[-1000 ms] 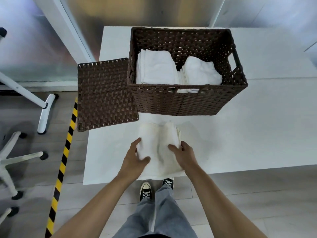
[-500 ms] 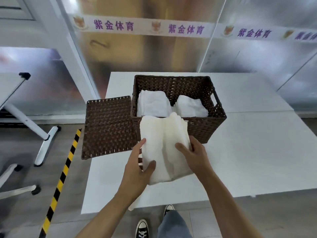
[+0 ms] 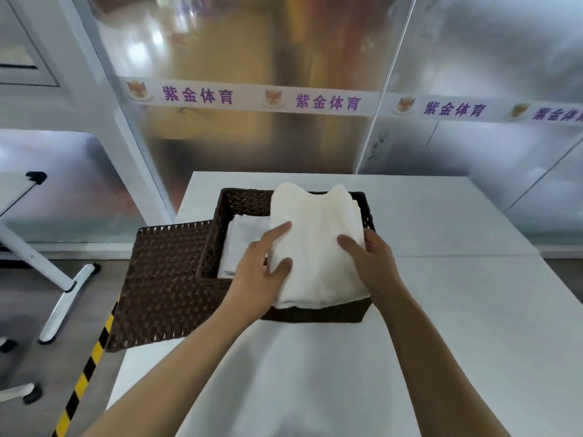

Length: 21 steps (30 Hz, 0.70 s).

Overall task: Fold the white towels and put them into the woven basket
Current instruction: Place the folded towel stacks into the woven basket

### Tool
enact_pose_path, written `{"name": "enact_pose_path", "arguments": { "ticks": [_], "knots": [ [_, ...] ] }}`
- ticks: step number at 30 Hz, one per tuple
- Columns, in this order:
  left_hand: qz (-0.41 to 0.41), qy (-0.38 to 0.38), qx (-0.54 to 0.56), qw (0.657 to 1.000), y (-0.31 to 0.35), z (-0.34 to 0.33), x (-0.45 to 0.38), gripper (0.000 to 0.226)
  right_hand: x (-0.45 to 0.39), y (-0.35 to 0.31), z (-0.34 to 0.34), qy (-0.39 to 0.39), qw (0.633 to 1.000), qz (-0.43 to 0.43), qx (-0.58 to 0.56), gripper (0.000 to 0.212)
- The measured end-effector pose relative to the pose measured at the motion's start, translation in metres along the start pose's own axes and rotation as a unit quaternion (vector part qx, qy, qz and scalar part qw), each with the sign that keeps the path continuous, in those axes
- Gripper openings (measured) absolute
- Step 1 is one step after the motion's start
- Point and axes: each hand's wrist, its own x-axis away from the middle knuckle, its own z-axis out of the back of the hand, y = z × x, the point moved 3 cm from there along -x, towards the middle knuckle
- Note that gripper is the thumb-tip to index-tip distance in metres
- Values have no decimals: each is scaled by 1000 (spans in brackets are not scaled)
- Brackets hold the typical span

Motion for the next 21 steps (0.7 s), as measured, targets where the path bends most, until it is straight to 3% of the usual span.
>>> {"name": "enact_pose_path", "arguments": {
  "ticks": [4, 8, 14, 15, 17, 19, 21],
  "knots": [
    [18, -24, -78, 997, 0, -35, -53, 51, -56, 1, 8, -2, 999, -9, 41, 48],
    [67, -65, -125, 988, -21, -69, -100, 59, -105, 18, 4, -31, 995, -5, 100, 71],
    [106, -111, -156, 976, -66, -105, -138, 69, -141, 54, -10, -62, 969, 36, 236, 78],
    [115, -135, -172, 969, -74, -111, -142, 73, -145, 61, -12, -64, 949, 63, 304, 79],
    [131, -206, -221, 944, -92, -125, -146, 82, -152, 76, -16, -86, 873, 129, 461, 76],
    [147, -247, -252, 924, -106, -135, -146, 84, -156, 93, -24, -150, 803, 160, 555, 67],
    [158, -254, -263, 917, -112, -138, -147, 84, -157, 108, -28, -200, 777, 133, 582, 55]
  ]
}}
